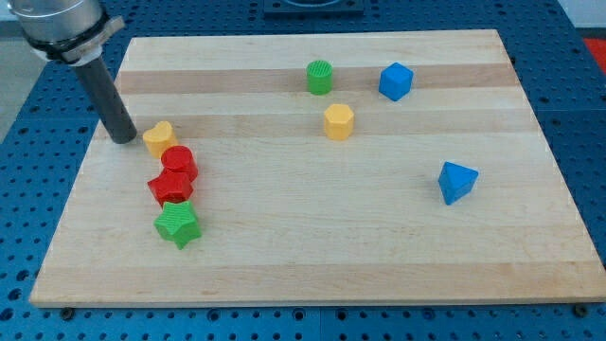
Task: Move the yellow heart to the top right side of the red circle
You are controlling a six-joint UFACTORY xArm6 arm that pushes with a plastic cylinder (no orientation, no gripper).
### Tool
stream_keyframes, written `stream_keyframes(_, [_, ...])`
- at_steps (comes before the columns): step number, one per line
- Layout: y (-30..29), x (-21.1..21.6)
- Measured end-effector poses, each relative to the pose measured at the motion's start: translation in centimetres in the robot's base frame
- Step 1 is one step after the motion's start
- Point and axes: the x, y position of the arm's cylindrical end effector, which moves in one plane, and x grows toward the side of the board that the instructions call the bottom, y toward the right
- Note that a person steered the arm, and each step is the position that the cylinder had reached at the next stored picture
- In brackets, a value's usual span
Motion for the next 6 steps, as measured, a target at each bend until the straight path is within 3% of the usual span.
stream_keyframes(1, [1.0, 0.3])
stream_keyframes(2, [5.6, 0.4])
stream_keyframes(4, [20.5, 0.6])
stream_keyframes(5, [20.2, -0.2])
stream_keyframes(6, [14.7, -2.0])
